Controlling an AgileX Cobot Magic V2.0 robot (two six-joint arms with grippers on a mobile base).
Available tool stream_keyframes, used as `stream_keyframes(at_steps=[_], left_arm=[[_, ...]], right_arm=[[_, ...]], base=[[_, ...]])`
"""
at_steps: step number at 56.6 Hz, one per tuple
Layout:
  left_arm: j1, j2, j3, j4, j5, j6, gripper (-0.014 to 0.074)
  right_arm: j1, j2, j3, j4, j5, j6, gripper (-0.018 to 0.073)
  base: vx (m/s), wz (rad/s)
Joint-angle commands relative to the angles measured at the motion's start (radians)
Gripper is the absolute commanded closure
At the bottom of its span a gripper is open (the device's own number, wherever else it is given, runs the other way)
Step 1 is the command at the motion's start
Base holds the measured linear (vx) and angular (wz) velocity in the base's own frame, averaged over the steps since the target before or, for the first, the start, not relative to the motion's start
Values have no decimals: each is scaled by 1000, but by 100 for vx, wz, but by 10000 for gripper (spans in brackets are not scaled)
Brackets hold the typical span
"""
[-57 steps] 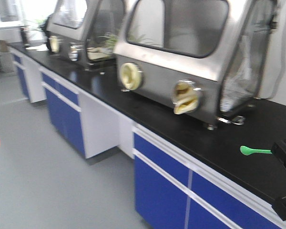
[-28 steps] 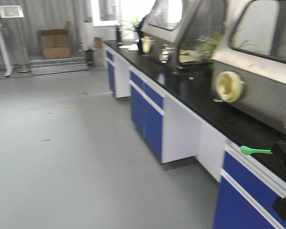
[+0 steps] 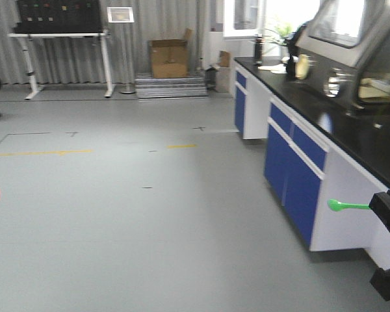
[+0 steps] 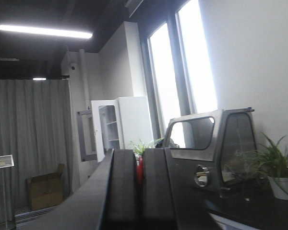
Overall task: Sort red and green spoons into left cabinet
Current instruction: 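Drive away from the bench carrying both spoons, then drive across the room toward the open white cabinet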
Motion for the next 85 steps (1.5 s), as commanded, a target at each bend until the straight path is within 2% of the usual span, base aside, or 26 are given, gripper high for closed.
stream_keyframes(at_steps=[1, 28, 85], left_arm=[[-3, -13, -24, -33, -57, -4, 603], [-3, -13, -24, -33, -57, -4, 603], [-3, -13, -24, -33, -57, -4, 603]], right_arm=[[-5, -13, -34, 13, -66, 0, 568], [-5, -13, -34, 13, -66, 0, 568], [-5, -13, -34, 13, -66, 0, 568]], base=[[29, 42], [35, 26], [50, -2]])
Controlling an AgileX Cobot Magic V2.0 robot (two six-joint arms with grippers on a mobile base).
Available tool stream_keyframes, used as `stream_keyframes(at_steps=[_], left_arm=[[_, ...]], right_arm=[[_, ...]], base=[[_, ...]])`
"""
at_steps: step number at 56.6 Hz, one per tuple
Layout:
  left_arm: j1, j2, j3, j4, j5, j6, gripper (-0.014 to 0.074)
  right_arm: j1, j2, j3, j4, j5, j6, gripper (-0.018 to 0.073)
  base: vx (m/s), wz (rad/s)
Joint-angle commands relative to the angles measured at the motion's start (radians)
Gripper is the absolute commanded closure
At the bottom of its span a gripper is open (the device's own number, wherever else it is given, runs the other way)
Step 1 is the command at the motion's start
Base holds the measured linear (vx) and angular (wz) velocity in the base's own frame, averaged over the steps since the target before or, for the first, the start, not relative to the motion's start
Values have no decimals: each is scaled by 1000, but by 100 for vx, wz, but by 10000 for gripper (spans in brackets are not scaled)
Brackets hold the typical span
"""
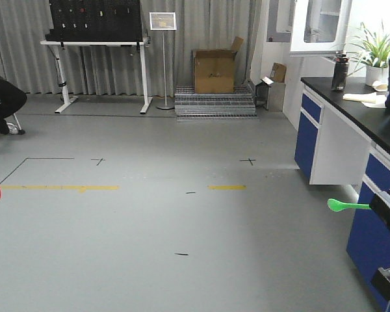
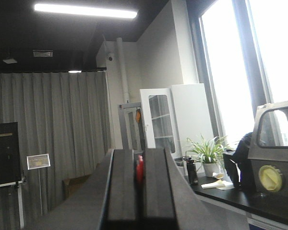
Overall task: Sort red and green spoons into left cabinet
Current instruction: 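Drive across the room toward the open white cabinet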
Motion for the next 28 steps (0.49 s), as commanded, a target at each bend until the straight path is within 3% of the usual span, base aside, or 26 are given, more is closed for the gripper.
stream_keyframes(at_steps=[1, 28], left_arm=[[-3, -13, -24, -33, -57, -4, 603], [-3, -13, -24, -33, -57, -4, 603]], right_arm=[[-5, -13, -34, 14, -66, 0, 568], [-5, -13, -34, 14, -66, 0, 568]], base=[[58, 8], [61, 5]])
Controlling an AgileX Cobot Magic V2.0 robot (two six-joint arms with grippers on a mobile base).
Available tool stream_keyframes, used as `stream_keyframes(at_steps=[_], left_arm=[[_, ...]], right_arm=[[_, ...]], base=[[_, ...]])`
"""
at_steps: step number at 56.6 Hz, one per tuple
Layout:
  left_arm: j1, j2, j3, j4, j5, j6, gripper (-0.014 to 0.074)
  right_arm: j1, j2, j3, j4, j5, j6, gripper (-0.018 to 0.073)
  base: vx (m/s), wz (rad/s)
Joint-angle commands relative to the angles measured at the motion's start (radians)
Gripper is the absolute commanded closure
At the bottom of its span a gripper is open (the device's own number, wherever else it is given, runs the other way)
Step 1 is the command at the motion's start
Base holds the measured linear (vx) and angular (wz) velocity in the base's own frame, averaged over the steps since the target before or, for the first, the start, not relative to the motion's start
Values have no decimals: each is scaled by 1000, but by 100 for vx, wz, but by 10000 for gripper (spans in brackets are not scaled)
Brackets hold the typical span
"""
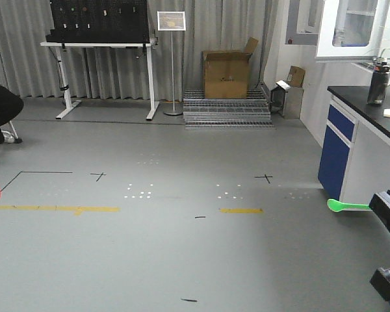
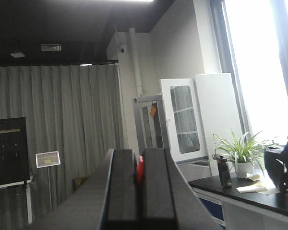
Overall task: Sort red and green spoons into left cabinet
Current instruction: 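Drive across the room toward the open white cabinet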
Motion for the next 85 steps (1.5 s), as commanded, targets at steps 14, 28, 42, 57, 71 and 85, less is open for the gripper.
stream_keyframes(at_steps=[14, 28, 42, 57, 71, 85], left_arm=[[-3, -13, -24, -33, -57, -4, 603], [-3, -12, -24, -33, -57, -5, 603], [-3, -12, -24, -33, -57, -5, 603], [-3, -13, -24, -32, -57, -5, 603], [-3, -13, -24, -34, -57, -5, 603], [-3, -13, -24, -33, -57, -5, 603]], right_arm=[[-5, -13, -34, 14, -66, 0, 568], [-5, -13, -34, 14, -65, 0, 568], [-5, -13, -34, 14, -65, 0, 568], [-5, -13, -34, 13, -66, 0, 568], [-5, -9, -34, 13, -65, 0, 568], [-5, -9, -34, 13, -65, -1, 568]], base=[[66, -1], [68, -2], [69, -2], [67, -6], [64, -6], [62, -6]])
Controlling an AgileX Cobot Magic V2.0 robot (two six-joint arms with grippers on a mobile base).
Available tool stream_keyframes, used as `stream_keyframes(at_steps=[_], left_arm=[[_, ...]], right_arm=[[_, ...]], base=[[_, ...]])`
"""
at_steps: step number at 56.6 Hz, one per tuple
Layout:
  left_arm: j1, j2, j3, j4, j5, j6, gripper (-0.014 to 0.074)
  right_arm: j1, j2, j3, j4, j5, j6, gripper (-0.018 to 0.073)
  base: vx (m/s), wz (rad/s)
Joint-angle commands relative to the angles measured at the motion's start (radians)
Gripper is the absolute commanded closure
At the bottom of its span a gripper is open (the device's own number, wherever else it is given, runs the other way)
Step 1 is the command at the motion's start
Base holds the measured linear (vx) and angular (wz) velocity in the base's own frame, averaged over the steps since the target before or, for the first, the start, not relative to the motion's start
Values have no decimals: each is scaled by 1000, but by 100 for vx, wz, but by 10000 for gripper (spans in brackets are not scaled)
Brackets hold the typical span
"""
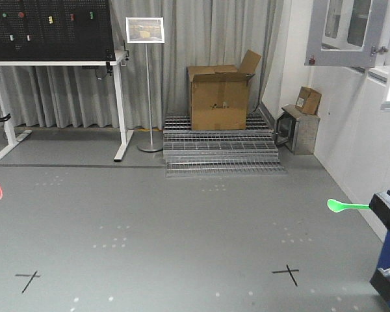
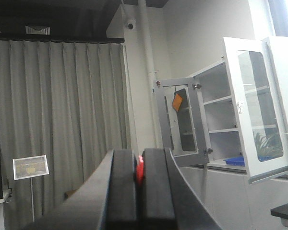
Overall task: Sort red and green spoons into left cabinet
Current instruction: 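Drive across the room toward the open white cabinet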
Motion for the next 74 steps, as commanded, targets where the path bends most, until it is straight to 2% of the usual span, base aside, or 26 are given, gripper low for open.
stream_keyframes(at_steps=[1, 74], left_arm=[[-3, -13, -24, -33, -57, -5, 603], [-3, -6, -24, -33, -57, -5, 603]], right_arm=[[-5, -9, -34, 14, -67, -1, 568], [-5, -9, -34, 14, -67, -1, 568]], base=[[61, -3], [58, 10]])
